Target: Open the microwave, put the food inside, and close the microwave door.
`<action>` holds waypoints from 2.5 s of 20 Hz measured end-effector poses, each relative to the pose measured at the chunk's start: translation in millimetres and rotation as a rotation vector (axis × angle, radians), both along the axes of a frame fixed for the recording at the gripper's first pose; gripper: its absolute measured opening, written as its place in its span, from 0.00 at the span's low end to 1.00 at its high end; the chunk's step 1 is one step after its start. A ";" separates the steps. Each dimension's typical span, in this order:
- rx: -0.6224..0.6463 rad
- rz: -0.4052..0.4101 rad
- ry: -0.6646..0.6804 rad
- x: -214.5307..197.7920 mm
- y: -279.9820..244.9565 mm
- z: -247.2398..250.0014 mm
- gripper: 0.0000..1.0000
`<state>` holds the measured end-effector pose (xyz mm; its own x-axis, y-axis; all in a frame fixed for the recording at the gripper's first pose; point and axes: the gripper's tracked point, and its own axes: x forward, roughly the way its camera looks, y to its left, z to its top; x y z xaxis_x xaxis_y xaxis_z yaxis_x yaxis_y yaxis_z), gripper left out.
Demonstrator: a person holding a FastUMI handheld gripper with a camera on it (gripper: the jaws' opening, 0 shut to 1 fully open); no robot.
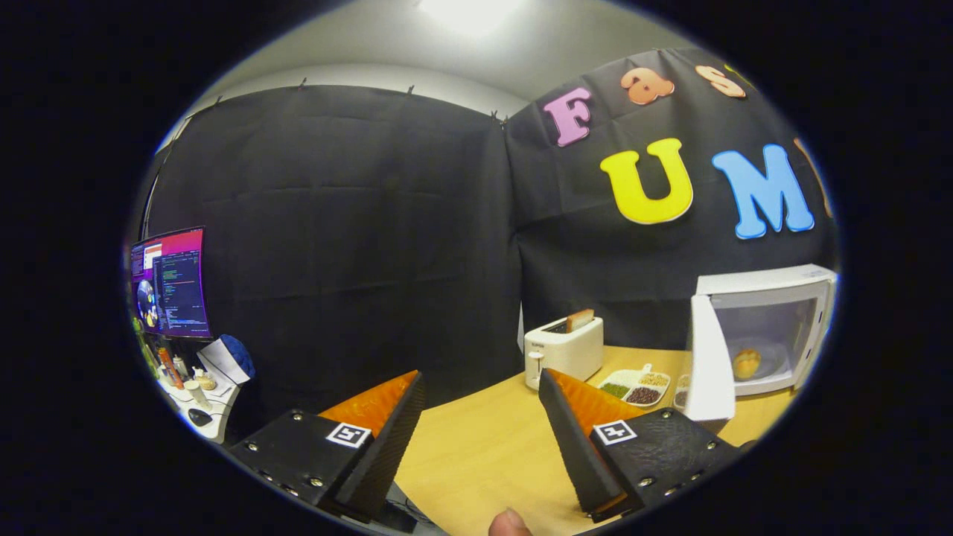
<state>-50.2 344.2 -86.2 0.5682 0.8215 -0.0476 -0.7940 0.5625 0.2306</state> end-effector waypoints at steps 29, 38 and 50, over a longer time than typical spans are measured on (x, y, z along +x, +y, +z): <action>-0.252 -0.802 0.040 153.3 -298.4 -94.0 0.01; -0.289 -0.957 0.047 220.6 -351.0 -110.0 0.01; -0.353 -1.027 0.025 302.6 -376.4 -117.3 0.01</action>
